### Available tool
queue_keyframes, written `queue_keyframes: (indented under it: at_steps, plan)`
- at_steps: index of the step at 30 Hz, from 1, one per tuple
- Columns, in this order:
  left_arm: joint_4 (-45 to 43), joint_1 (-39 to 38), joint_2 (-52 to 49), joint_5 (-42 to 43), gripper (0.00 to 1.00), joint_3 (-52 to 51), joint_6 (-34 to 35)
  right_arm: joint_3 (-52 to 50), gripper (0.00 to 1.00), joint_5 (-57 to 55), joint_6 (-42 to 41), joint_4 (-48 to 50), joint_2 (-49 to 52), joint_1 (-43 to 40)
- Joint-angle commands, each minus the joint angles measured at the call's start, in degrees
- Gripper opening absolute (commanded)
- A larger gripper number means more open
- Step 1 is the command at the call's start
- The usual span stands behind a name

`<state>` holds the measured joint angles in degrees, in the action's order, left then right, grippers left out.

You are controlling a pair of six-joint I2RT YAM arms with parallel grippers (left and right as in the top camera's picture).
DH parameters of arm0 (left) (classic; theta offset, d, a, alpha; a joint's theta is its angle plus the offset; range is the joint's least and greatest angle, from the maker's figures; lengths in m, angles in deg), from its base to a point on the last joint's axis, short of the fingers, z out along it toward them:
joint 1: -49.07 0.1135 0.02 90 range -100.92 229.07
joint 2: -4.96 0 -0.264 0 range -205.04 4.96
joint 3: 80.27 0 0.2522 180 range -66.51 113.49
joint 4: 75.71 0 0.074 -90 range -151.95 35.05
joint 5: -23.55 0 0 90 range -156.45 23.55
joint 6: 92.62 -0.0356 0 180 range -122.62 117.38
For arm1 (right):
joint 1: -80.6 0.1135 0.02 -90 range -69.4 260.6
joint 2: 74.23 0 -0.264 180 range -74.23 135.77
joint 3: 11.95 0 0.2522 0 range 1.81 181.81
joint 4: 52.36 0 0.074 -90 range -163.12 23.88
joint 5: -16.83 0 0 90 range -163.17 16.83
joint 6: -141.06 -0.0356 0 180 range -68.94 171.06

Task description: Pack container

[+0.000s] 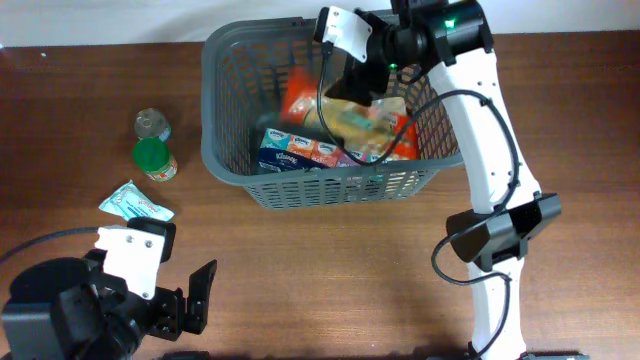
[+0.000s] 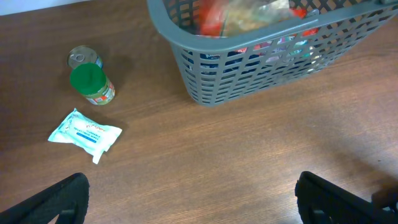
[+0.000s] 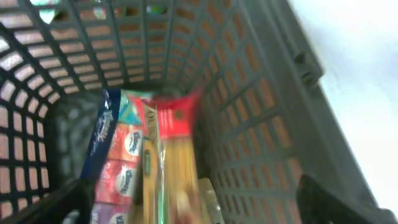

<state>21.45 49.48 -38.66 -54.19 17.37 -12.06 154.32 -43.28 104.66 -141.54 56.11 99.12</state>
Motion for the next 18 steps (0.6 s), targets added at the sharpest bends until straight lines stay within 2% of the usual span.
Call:
queue_keyframes:
  at_steps: [1,5,8,11,15,18]
  plan:
    - [0.1,0.1,-0.1,0.9,0.99,0.0,-0.3,2.7,0.99,1.0,-4.7,0.0,-5.2,-1.1]
    - [0.1,0.1,-0.1,0.8,0.99,0.0,-0.3,2.3,0.99,-1.0,-10.6,-1.1,-10.1,-4.0]
    - [0.1,0.1,-0.1,0.9,0.99,0.0,-0.3,-1.4,0.99,-3.3,-11.1,-0.7,-15.4,-6.3]
    - [0.1,0.1,-0.1,0.9,0.99,0.0,-0.3,-11.1,0.99,-6.0,-11.1,2.0,-23.1,-8.9]
    - [0.1,0.1,-0.1,0.8,0.99,0.0,-0.3,-30.4,0.99,-6.7,-11.0,9.1,-34.8,-11.3]
    - [0.1,0.1,-0.1,0.9,0.99,0.0,-0.3,-41.9,0.99,-6.6,-11.0,8.7,-41.2,-11.5]
